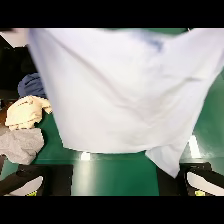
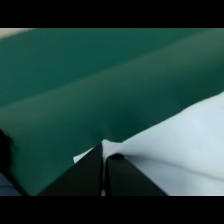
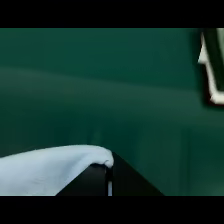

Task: Fold the shirts.

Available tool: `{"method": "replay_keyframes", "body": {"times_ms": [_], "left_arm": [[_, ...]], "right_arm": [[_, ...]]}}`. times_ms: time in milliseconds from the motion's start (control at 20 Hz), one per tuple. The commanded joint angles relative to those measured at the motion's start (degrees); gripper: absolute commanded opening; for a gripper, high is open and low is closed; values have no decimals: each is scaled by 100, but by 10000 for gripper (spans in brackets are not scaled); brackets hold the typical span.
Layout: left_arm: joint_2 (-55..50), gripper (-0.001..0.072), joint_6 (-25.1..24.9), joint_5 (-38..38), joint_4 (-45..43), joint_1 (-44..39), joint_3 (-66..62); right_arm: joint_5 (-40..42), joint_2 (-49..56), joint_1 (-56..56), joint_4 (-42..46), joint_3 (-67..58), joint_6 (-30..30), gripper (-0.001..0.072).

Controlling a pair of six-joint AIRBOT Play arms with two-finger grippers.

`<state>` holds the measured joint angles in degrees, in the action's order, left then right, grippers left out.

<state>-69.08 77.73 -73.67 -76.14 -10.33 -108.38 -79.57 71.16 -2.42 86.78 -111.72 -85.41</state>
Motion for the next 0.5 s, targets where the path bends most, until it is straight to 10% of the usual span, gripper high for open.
{"method": "replay_keyframes", "body": {"times_ms": [0,350,400,450], "left_arm": [[-1340,20,-9,-350,-24,2,339],[-2977,21,35,-175,-219,2,339],[-2999,87,35,-142,-350,2,339],[-2994,315,35,-114,-505,2,332]], "right_arm": [[-321,938,59,-20,802,-4,14],[935,2192,450,-22,1025,-219,17],[949,2310,457,-17,896,-372,19],[949,2393,452,-15,774,-448,28]]}}
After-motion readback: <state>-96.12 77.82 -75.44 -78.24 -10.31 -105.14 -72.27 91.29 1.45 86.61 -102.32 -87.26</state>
